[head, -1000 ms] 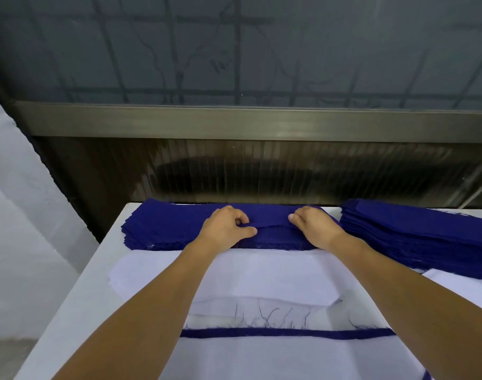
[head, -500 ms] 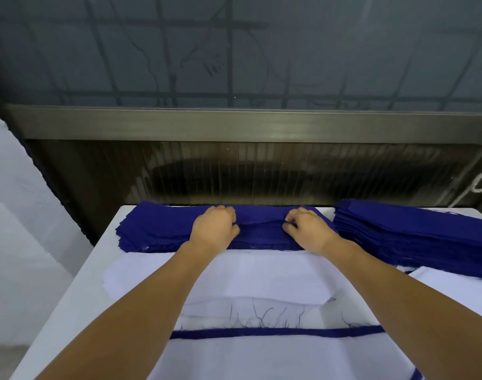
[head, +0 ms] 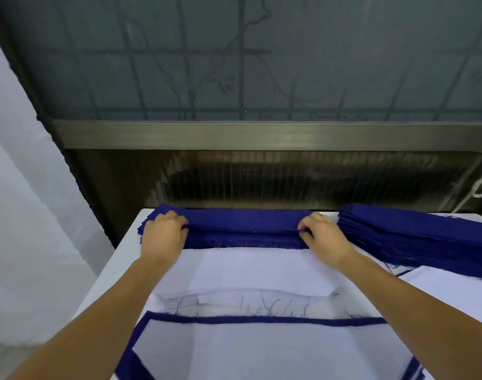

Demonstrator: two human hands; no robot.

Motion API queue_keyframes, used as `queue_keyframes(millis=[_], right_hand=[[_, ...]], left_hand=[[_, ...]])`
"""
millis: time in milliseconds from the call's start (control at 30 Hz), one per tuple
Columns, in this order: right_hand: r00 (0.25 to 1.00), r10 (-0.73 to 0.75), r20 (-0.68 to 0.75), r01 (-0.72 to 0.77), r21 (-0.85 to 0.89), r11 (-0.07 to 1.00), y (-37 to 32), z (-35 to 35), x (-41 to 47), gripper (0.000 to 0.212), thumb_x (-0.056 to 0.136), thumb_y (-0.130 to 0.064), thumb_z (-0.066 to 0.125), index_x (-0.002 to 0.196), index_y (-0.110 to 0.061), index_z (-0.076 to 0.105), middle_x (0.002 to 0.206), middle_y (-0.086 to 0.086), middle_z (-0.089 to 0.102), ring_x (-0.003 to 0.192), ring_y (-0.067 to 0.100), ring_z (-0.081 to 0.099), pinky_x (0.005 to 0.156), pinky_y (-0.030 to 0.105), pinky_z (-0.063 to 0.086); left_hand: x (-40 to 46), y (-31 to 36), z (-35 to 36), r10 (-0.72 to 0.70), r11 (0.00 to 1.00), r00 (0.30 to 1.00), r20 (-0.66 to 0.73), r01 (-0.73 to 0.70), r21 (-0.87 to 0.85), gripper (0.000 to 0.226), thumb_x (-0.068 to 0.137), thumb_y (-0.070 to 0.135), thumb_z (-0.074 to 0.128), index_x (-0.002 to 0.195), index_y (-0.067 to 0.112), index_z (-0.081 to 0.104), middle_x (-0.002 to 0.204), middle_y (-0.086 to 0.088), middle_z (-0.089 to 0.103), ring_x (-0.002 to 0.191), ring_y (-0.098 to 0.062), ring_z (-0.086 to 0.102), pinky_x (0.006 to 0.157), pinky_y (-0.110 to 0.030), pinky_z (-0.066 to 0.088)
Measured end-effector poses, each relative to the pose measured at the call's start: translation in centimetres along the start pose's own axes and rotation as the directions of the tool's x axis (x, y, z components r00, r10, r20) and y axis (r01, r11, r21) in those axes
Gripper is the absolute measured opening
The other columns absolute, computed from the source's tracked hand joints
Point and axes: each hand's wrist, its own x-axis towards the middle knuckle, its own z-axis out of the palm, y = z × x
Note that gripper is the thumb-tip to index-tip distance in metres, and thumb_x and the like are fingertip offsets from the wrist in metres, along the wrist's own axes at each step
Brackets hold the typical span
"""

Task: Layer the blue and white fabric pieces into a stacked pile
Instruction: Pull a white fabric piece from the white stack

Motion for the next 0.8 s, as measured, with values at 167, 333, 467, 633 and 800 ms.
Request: queue_keyframes(millis=[167, 333, 467, 633, 800], right_hand=[[0.999, -0.027, -0.038, 0.029, 0.032, 0.999, -0.9, -2.7, -6.3, 0.011, 0.095, -0.018, 0.056, 0.099, -0.026, 0.061, 0.094, -0.011, 0.06, 0.083, 0.007, 0.055, 0.077, 0.023, 0.05], [0.961, 0.037, 0.273, -0.098, 0.215, 0.972, -0.6, -7.2, -13.7, 0.018, 0.095, -0.023, 0.058, 0.085, -0.038, 0.063, 0.081, -0.012, 0.067, 0.073, 0.009, 0.063, 0.067, 0.026, 0.053], [0.801, 0.002, 0.598, -0.28, 0.372, 0.885, -0.7, -10.6, -16.2, 0.017, 0.096, -0.027, 0.059, 0.088, -0.038, 0.068, 0.093, -0.012, 0.072, 0.084, 0.008, 0.069, 0.071, 0.02, 0.053], [0.931, 0.083, 0.356, -0.215, 0.349, 0.912, -1.5, -9.7, -16.1, 0.014, 0.096, -0.021, 0.059, 0.09, -0.031, 0.068, 0.088, -0.017, 0.071, 0.081, 0.003, 0.067, 0.071, 0.02, 0.053], [0.988, -0.055, -0.147, 0.078, 0.157, 0.985, -1.7, -7.7, -18.6, 0.022, 0.087, -0.01, 0.067, 0.091, -0.032, 0.066, 0.089, -0.029, 0.062, 0.091, -0.005, 0.057, 0.078, 0.005, 0.041]], left_hand=[[-4.3, 0.4, -2.8, 0.144, 0.983, 0.989, 0.032, -0.139, -0.119, 0.019, 0.095, 0.02, 0.054, 0.111, 0.021, 0.065, 0.112, 0.005, 0.063, 0.099, -0.012, 0.055, 0.089, -0.025, 0.045], [-9.8, 0.0, -6.3, 0.277, 0.948, 0.889, 0.366, -0.19, -0.256, 0.011, 0.096, 0.032, 0.054, 0.098, 0.042, 0.059, 0.098, 0.025, 0.06, 0.088, 0.0, 0.058, 0.076, -0.009, 0.045], [-11.4, -0.5, -9.2, 0.426, 0.865, 0.645, 0.635, -0.084, -0.495, 0.013, 0.097, 0.033, 0.053, 0.093, 0.041, 0.062, 0.095, 0.026, 0.064, 0.089, 0.001, 0.061, 0.08, -0.017, 0.05], [-11.3, 0.7, -10.0, 0.33, 0.904, 0.809, 0.487, -0.123, -0.41, 0.013, 0.098, 0.03, 0.051, 0.099, 0.04, 0.06, 0.099, 0.025, 0.061, 0.091, 0.003, 0.059, 0.079, -0.012, 0.047], [-14.1, 0.8, -9.4, 0.226, 0.929, 0.973, 0.052, -0.199, -0.311, 0.013, 0.089, 0.028, 0.065, 0.095, 0.038, 0.06, 0.093, 0.024, 0.054, 0.084, 0.001, 0.054, 0.071, -0.007, 0.039]])
